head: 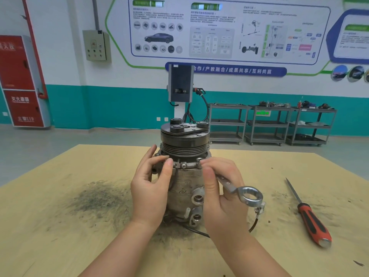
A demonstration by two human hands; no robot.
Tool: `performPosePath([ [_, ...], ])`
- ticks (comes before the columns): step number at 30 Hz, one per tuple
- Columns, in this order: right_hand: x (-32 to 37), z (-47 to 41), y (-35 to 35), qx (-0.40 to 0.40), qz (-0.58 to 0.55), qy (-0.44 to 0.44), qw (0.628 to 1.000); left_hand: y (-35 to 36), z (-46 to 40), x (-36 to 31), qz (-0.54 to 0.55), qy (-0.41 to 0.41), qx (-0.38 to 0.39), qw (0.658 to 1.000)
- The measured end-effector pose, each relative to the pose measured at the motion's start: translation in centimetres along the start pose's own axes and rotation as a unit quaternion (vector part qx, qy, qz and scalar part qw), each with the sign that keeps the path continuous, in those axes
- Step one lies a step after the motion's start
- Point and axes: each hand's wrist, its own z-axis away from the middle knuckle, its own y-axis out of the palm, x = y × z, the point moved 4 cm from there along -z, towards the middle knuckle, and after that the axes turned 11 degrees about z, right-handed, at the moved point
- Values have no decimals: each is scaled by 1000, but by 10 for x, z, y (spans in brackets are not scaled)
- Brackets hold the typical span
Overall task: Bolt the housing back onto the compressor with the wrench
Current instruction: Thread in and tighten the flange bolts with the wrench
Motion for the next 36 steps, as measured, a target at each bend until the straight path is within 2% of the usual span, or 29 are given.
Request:
performPosePath([
  [5,3,-6,-3,11,-14,-4,1000,-1,-3,-3,48,-5,-30,998],
  [8,2,-16,-15,-51,-79,3,996,0,-4,-4,45,-3,-35,998],
  [10,-5,-21,-23,-95,-115,75,986,0,-4,-5,49,-3,-36,998],
  [12,-15,-22,-24,-109,-176,186,960,-1,-3,-4,53,-9,-36,998],
  [14,-22,-20,-18,-98,-250,264,926,-2,-3,-4,51,-14,-31,998],
  [16,-22,-18,-11,-70,-298,292,906,-1,-4,-4,48,-16,-25,998],
  [22,-11,-9,6,22,-304,289,907,-2,-6,-3,33,-6,-11,999],
  [25,-12,-7,7,23,-294,292,910,-2,-5,-1,34,-8,-8,999],
  [29,-24,-17,-12,-80,-305,290,904,9,7,-5,-45,-26,18,998],
  [33,-55,-27,-38,-188,-289,370,863,31,19,-7,-220,-54,67,972],
  [36,-70,-27,-47,-235,-295,410,831,39,15,-10,-287,-52,42,956],
])
